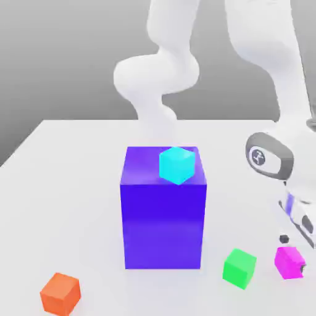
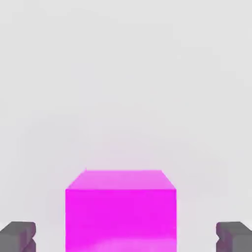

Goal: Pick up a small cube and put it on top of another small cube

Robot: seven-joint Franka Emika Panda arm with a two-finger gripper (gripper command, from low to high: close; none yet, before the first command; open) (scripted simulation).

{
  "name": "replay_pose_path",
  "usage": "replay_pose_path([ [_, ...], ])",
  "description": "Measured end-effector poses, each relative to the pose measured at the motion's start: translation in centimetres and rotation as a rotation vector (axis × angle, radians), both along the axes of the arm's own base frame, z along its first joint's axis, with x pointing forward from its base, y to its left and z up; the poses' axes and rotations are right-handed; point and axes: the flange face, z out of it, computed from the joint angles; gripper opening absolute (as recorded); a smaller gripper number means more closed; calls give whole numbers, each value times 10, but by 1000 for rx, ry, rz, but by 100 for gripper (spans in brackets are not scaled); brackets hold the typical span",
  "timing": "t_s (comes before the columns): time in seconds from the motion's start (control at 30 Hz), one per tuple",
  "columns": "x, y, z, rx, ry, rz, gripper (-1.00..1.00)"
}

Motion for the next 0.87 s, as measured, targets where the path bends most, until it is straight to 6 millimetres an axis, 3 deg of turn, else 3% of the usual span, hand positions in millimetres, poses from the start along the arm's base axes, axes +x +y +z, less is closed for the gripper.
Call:
replay_pose_path([
  [0.2, 0, 0, 1, -2, 1, 1, -100],
  [0.37, 0, -2, 56, -2, 0, -7, -100],
  [0.5, 15, -62, 93, -8, -6, -219, -100],
  [0.57, 22, -105, 107, -5, -2, -365, -100],
  [0.63, 20, -113, 100, -1, 1, -405, -100],
  [0.77, 19, -115, 59, 0, 2, -414, -100],
  [0.8, 18, -115, 52, -1, 2, -415, 100],
  [0.87, 18, -115, 52, -1, 2, -415, 100],
])
